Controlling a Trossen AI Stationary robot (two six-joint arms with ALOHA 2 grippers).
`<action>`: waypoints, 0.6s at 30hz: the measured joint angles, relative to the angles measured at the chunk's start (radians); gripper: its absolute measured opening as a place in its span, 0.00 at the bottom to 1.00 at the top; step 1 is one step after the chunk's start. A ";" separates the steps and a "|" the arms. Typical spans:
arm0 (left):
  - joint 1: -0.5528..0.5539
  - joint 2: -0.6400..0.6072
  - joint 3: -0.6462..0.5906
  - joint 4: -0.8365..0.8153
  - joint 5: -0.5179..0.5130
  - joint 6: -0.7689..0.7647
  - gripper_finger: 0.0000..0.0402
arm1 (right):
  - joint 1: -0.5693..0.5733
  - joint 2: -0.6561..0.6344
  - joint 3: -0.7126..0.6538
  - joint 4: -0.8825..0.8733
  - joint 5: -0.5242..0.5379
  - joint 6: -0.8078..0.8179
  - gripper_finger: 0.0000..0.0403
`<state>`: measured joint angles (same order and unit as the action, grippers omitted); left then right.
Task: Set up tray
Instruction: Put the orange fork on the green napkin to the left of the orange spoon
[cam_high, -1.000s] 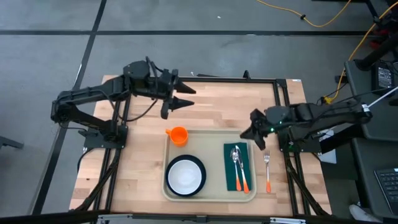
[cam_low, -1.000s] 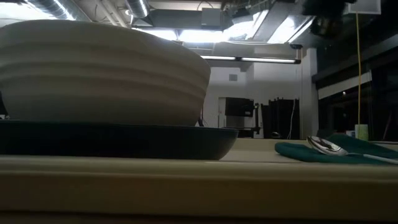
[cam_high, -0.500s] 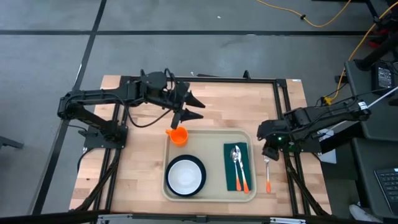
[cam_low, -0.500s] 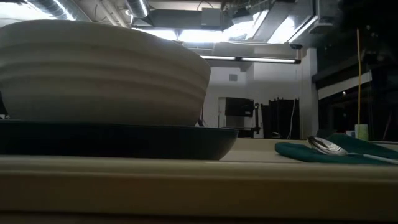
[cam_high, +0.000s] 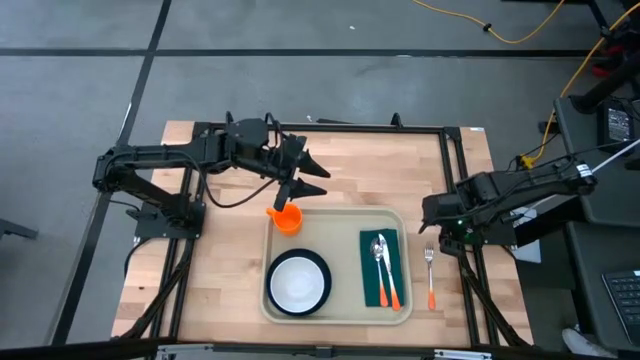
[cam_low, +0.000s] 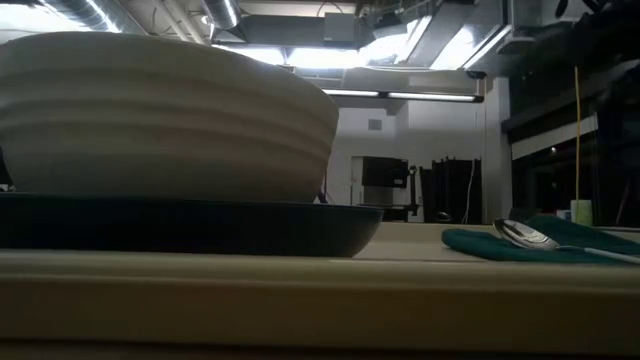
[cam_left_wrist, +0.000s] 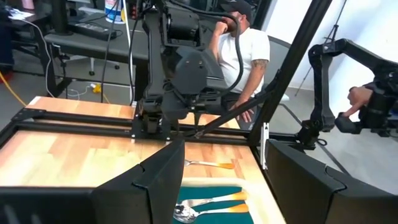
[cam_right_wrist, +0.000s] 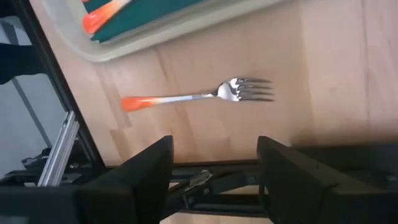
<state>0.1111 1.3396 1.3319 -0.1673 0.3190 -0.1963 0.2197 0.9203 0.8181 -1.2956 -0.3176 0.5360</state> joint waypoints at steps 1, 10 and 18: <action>0.000 0.000 0.000 0.001 0.000 0.000 0.54 | -0.008 0.000 0.000 0.001 0.001 -0.016 0.59; -0.025 0.000 0.000 0.023 -0.003 -0.004 0.54 | -0.114 0.003 -0.079 0.013 0.018 -0.164 0.58; -0.034 0.000 0.000 0.038 -0.004 -0.034 0.54 | -0.175 0.003 -0.077 0.105 -0.042 -0.203 0.52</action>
<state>0.0767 1.3396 1.3323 -0.1295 0.3152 -0.2303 0.0443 0.9230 0.7410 -1.1907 -0.3600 0.3329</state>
